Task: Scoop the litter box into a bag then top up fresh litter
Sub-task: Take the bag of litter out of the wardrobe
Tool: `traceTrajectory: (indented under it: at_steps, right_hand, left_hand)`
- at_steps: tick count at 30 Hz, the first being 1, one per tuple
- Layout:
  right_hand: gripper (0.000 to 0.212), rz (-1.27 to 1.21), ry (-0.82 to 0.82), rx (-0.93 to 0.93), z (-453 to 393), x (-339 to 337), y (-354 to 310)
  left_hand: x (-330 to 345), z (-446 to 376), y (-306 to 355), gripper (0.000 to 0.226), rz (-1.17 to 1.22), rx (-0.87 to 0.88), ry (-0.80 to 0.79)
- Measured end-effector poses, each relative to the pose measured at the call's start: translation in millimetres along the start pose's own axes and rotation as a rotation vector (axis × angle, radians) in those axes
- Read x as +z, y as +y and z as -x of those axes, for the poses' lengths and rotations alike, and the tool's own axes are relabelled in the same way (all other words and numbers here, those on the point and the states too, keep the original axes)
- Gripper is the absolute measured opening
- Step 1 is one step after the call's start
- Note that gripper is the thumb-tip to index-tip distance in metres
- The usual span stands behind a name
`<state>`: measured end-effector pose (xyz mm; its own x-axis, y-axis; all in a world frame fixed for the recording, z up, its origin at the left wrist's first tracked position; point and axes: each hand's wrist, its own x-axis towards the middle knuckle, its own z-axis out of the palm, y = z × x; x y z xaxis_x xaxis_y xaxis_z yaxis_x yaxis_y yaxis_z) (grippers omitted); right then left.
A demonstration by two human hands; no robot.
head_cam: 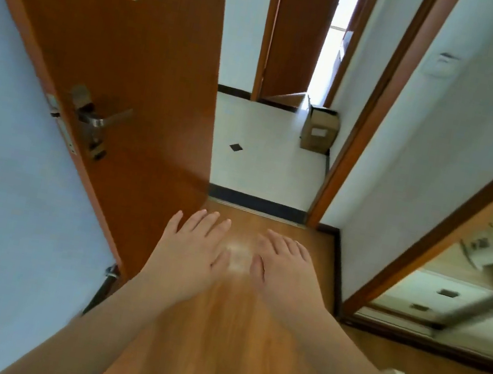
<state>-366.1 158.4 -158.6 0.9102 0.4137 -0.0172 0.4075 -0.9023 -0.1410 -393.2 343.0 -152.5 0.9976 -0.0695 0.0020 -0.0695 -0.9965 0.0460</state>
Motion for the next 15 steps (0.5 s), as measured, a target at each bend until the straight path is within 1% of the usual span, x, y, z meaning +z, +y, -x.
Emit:
traceTrajectory:
  at_steps: [4,7,10,13,15]
  right_hand:
    - [0.047,0.010,0.036,0.154,29.1,-4.0,97.3]
    - [0.049,-0.017,0.050,0.269,52.2,-11.1,157.0]
    - [0.051,-0.040,0.049,0.360,74.1,-16.8,206.0]
    - [0.051,-0.017,0.088,0.420,91.8,-18.2,245.6]
    - [0.054,0.011,0.103,0.466,98.2,-18.6,268.1]
  left_hand:
    - [9.6,-37.5,92.3,0.072,-0.011,0.152,0.002]
    - [12.4,-57.7,156.0,0.069,-0.026,0.236,-0.007]
    - [10.8,-75.8,210.6,0.072,-0.043,0.320,-0.032]
    - [14.4,-96.3,255.8,0.070,-0.063,0.418,-0.028]
    - [17.6,-112.3,282.0,0.077,-0.071,0.486,-0.018]
